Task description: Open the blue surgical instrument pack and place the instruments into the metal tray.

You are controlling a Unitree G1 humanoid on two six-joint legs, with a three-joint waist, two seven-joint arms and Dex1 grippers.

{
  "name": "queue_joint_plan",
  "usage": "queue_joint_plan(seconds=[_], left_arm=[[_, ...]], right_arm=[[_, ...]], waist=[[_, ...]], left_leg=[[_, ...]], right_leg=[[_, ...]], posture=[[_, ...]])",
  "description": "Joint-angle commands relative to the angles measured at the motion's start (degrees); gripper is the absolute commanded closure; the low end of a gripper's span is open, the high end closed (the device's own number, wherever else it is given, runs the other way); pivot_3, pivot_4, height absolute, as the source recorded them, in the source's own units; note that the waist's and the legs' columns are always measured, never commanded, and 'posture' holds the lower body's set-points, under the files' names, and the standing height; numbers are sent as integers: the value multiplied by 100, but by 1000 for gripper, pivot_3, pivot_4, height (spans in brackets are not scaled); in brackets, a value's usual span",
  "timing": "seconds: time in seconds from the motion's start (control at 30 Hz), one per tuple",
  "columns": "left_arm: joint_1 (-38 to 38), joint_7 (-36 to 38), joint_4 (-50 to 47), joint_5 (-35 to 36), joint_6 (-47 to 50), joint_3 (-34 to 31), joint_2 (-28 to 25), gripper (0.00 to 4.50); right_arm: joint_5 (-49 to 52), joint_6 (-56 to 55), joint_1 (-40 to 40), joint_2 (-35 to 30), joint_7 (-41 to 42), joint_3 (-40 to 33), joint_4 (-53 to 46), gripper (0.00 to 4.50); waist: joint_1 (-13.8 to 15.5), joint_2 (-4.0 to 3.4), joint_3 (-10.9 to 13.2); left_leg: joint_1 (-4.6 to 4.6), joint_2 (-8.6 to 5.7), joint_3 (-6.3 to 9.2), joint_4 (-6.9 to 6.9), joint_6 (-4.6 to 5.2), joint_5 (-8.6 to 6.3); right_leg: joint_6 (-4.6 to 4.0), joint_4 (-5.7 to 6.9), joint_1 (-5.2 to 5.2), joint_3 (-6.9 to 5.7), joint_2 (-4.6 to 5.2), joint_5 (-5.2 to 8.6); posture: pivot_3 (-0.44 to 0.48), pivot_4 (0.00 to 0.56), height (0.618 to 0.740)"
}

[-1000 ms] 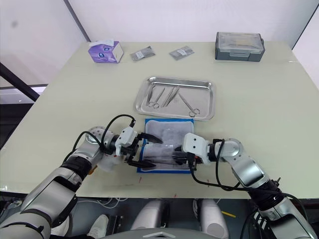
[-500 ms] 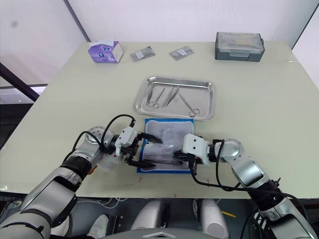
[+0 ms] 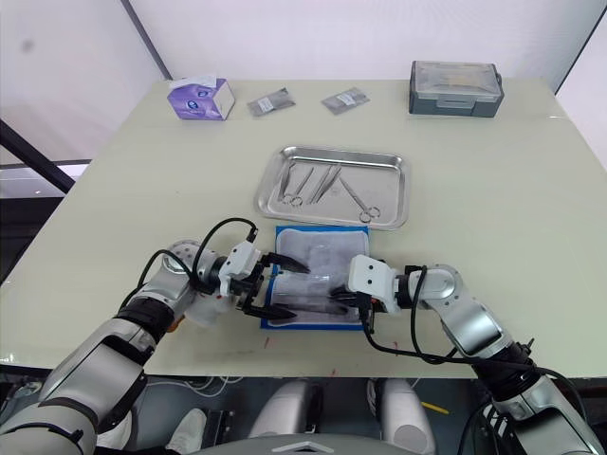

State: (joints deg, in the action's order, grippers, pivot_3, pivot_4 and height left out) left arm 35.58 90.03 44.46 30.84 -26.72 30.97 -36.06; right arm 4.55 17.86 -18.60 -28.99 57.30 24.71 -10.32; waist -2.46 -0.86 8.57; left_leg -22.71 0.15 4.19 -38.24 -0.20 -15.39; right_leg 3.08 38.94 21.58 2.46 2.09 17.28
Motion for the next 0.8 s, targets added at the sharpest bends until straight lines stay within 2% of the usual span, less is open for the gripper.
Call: queue_joint_plan(seconds=[0.03, 0.8], left_arm=[[-179, 247, 164, -152, 113, 218, -18, 0], [-157, 247, 194, -143, 101, 279, 2, 0]], right_arm=[[-67, -38, 23, -103, 30, -6, -44, 4332], [-37, 127, -69, -620, 169, -190, -849, 4332]], waist=[[0, 0, 0], [3, 1, 0]], left_leg=[[0, 0, 0, 0, 0, 0], [-1, 0, 0, 0, 0, 0]], right_leg=[[0, 0, 0, 0, 0, 0], [0, 0, 0, 0, 0, 0]], posture=[[0, 150, 738], [0, 150, 738]])
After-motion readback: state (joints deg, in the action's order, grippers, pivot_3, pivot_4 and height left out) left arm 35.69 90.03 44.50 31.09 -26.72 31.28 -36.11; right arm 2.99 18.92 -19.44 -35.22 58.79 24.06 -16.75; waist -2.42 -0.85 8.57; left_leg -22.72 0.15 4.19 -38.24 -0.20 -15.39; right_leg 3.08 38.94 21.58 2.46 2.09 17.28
